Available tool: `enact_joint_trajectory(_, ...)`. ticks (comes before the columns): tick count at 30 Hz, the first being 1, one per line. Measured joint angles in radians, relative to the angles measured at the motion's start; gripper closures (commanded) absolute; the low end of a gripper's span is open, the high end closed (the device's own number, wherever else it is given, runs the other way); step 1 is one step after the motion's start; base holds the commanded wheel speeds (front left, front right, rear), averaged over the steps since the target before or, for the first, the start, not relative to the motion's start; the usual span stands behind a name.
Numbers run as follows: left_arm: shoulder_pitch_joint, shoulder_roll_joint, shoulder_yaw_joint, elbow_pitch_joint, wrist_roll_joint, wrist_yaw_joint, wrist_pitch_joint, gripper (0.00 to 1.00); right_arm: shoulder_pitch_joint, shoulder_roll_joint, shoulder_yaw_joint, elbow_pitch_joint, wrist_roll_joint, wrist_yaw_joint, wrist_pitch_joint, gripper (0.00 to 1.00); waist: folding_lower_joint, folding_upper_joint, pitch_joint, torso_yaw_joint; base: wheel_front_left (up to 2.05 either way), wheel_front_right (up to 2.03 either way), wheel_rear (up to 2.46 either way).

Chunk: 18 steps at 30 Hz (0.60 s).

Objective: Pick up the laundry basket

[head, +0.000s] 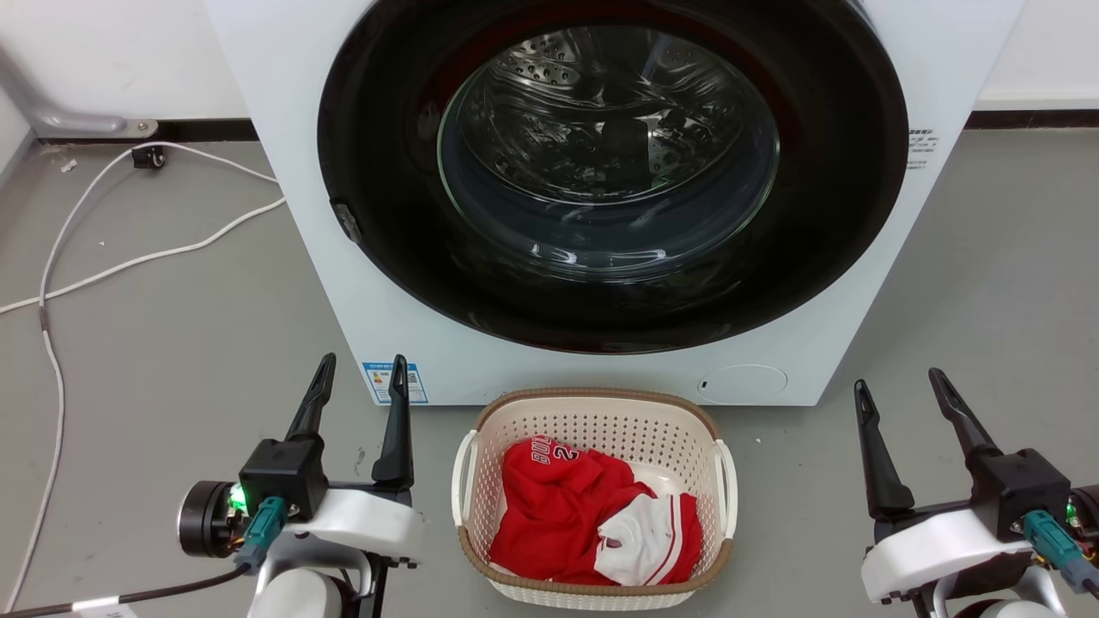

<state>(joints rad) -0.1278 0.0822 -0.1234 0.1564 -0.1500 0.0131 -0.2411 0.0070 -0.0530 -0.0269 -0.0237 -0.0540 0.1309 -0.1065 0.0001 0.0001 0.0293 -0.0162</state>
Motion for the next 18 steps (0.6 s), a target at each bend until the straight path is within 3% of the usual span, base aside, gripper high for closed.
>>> enact_joint_trajectory(18, 0.000, -0.007, 0.006, 0.011, 0.065, 0.005, -0.019, 0.00, 0.005, 0.000, -0.005, 0.006, -0.030, 0.000, -0.028, 0.00, 0.0000, 0.0000, 0.005, -0.001, 0.00, 0.00, 0.00)
